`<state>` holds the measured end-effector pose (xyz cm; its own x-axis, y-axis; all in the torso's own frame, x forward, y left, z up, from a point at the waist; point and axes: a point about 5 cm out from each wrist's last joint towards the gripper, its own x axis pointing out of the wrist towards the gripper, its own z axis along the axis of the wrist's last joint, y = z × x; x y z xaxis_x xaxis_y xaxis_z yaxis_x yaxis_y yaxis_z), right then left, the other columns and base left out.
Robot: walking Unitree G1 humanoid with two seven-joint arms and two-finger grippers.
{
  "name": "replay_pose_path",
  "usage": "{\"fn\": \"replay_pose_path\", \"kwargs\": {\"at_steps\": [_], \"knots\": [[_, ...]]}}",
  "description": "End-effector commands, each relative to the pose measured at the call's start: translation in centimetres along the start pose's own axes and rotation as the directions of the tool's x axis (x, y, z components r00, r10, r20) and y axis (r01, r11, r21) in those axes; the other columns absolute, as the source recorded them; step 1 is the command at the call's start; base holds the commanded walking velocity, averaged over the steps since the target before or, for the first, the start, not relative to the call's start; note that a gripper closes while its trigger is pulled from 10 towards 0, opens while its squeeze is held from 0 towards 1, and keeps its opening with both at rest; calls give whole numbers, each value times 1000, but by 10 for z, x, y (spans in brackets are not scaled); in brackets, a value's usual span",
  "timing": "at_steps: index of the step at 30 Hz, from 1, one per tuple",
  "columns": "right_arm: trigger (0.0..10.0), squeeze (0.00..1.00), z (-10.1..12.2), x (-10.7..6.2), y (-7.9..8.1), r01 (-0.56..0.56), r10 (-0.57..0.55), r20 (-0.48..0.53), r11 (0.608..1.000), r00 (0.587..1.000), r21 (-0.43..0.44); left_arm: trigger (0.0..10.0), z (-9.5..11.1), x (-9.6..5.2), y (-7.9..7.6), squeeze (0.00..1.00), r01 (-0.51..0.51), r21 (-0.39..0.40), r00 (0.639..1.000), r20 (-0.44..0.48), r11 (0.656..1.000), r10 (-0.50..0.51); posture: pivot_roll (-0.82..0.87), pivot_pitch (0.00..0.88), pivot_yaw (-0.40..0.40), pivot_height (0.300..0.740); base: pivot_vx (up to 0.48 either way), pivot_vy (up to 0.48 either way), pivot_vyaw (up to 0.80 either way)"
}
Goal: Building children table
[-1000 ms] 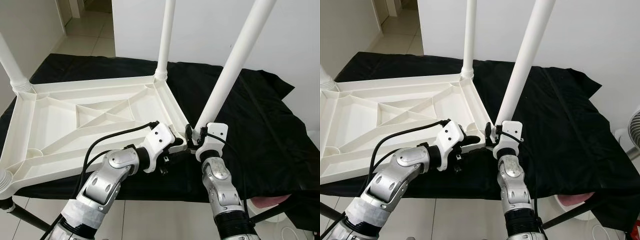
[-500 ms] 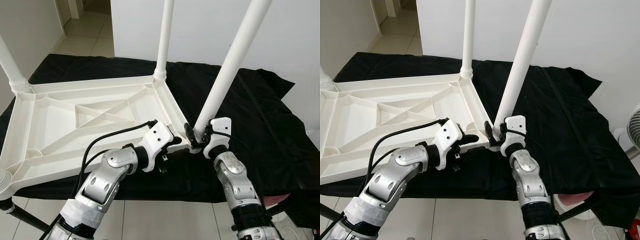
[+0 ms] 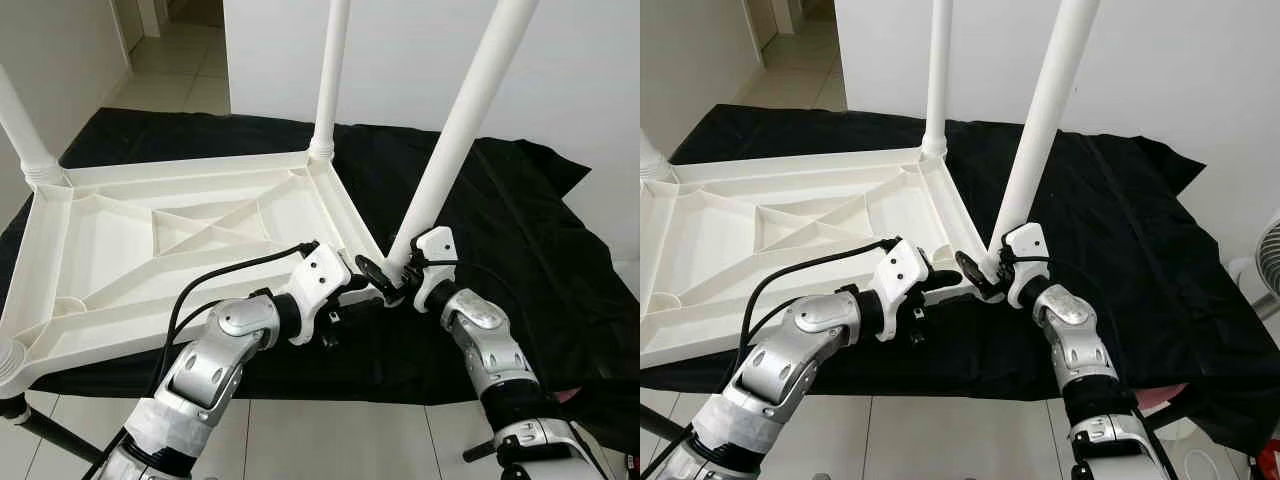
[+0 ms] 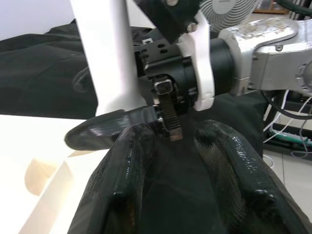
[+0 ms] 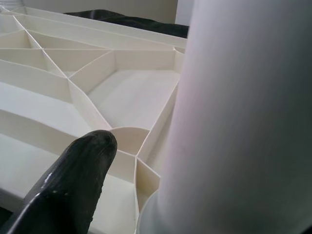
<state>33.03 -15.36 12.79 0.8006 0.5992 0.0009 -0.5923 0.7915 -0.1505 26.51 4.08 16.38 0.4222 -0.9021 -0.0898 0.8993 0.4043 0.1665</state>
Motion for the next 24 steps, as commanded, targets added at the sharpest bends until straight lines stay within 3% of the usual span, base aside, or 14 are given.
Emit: {"fn": "replay_pose_path", "kwargs": {"at_steps": [1, 2, 4, 5, 18, 21, 22, 24], "knots": [[4078, 0, -3, 2, -1, -41, 41, -25, 999, 999, -18, 10000, 0, 2, -3, 0, -20, 3, 1000, 1, 1000, 20, 26, 0, -80, 740, 0, 0, 0], [706, 0, -5, 2, -2, -50, 49, -33, 998, 998, -23, 10000, 0, 2, -4, 0, -19, 2, 1000, 1, 1000, 19, 27, 0, -80, 740, 0, 0, 0], [706, 0, -5, 2, -2, -50, 49, -33, 998, 998, -23, 10000, 0, 2, -4, 0, -19, 2, 1000, 1, 1000, 19, 27, 0, -80, 740, 0, 0, 0], [0, 0, -6, 2, -3, -54, 53, -37, 998, 998, -23, 10000, 0, 2, -4, 0, -20, 1, 1000, 1, 1000, 20, 27, 0, -80, 740, 0, 0, 0], [0, 0, -12, 2, -1, -22, 23, -25, 999, 999, 48, 10000, -17, 2, -2, 0, -58, -22, 998, -26, 998, 57, 26, 0, -81, 740, 0, 0, 0], [0, 0, -15, 2, 4, 43, -41, -30, 997, 999, 62, 10000, -24, 0, -2, 0, -60, -32, 997, -46, 998, 58, 25, 0, -80, 740, 0, 0, 0], [0, 0, -15, 2, 9, 112, -110, -35, 992, 993, 55, 10000, -25, -1, -2, 0, -59, -34, 997, -52, 998, 57, 26, 0, -82, 740, 0, 0, 0], [0, 0, -15, 2, 9, 112, -110, -35, 992, 993, 55, 10000, -25, -1, -2, 0, -59, -34, 997, -52, 998, 57, 26, 0, -82, 740, 0, 0, 0]]}}
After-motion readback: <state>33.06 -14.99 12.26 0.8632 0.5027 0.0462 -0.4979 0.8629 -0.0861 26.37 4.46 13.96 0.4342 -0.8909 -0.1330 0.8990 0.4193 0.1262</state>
